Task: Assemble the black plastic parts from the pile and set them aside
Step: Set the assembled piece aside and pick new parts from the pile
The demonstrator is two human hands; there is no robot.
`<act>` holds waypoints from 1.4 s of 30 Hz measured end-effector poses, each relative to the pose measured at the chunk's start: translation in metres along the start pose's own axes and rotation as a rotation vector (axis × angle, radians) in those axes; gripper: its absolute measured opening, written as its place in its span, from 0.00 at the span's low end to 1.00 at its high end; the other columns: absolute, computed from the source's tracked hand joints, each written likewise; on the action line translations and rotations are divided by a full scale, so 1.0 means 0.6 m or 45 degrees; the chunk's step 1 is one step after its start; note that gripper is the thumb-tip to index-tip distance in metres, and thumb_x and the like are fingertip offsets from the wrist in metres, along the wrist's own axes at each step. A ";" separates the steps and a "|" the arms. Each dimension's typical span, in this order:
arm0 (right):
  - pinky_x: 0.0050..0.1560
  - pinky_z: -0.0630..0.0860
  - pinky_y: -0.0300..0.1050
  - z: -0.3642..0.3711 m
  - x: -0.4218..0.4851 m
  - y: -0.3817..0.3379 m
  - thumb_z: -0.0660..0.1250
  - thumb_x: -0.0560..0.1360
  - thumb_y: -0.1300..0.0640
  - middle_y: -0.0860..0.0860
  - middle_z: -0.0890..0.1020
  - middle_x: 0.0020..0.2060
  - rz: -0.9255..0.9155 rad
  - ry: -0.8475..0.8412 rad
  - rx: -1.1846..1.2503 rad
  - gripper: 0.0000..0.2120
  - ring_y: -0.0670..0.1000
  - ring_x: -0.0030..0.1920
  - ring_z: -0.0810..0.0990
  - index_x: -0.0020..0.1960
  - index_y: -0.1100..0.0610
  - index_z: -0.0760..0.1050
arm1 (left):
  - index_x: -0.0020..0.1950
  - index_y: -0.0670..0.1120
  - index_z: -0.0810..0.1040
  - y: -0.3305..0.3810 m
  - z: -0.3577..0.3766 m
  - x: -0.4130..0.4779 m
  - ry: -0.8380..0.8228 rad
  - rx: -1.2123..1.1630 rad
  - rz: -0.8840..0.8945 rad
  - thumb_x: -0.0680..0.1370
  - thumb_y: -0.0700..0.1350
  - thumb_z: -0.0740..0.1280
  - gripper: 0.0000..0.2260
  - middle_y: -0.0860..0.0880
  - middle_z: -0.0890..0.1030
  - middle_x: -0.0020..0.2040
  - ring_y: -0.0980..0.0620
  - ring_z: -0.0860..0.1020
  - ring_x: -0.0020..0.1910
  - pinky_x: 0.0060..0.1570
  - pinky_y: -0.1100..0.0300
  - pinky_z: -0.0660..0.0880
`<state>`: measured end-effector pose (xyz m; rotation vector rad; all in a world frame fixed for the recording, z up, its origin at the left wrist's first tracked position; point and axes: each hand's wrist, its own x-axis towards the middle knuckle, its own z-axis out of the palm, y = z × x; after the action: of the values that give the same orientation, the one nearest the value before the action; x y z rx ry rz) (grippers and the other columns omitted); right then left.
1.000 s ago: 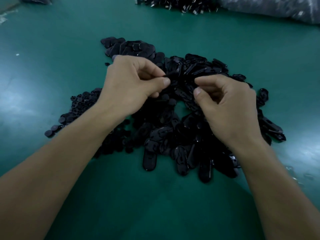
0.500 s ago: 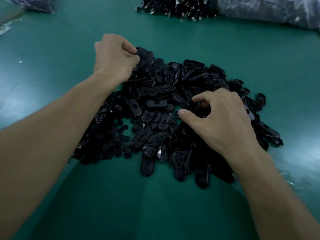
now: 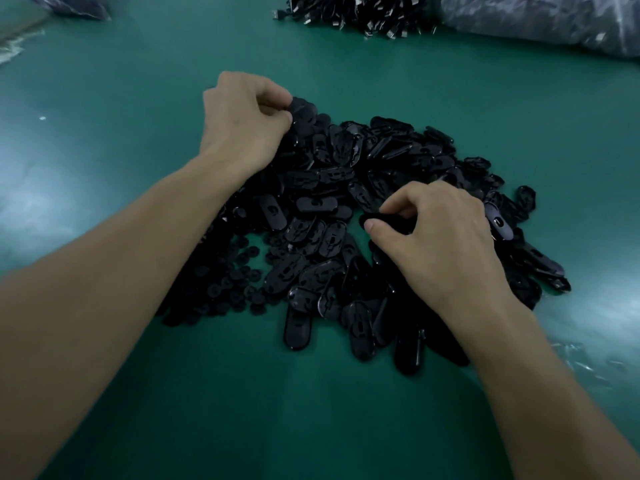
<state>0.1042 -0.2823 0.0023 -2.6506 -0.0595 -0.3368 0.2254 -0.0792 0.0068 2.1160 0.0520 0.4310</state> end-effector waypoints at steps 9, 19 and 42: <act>0.42 0.79 0.47 0.004 0.000 -0.003 0.74 0.76 0.51 0.43 0.80 0.38 -0.158 0.172 0.369 0.03 0.45 0.39 0.79 0.46 0.48 0.81 | 0.44 0.48 0.83 0.053 -0.027 -0.092 -0.304 -0.351 0.004 0.77 0.43 0.72 0.03 0.52 0.84 0.34 0.58 0.80 0.30 0.30 0.66 0.75; 0.42 0.77 0.36 0.009 0.001 -0.010 0.75 0.75 0.57 0.43 0.84 0.40 -0.330 0.224 0.602 0.05 0.44 0.41 0.83 0.51 0.50 0.85 | 0.42 0.46 0.84 0.060 -0.035 -0.145 -0.735 -0.408 -0.077 0.78 0.51 0.70 0.11 0.48 0.84 0.34 0.55 0.79 0.27 0.22 0.66 0.71; 0.40 0.76 0.32 0.000 0.008 -0.018 0.69 0.78 0.66 0.45 0.85 0.37 -0.070 0.035 1.153 0.10 0.44 0.36 0.84 0.50 0.50 0.79 | 0.52 0.44 0.84 0.057 -0.037 -0.137 -0.762 -0.708 -0.240 0.79 0.39 0.68 0.05 0.45 0.86 0.41 0.52 0.84 0.37 0.37 0.63 0.81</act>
<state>0.1079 -0.2728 0.0083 -1.7491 -0.2195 -0.2745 0.1370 -0.0971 0.0227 1.5930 -0.1922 -0.2862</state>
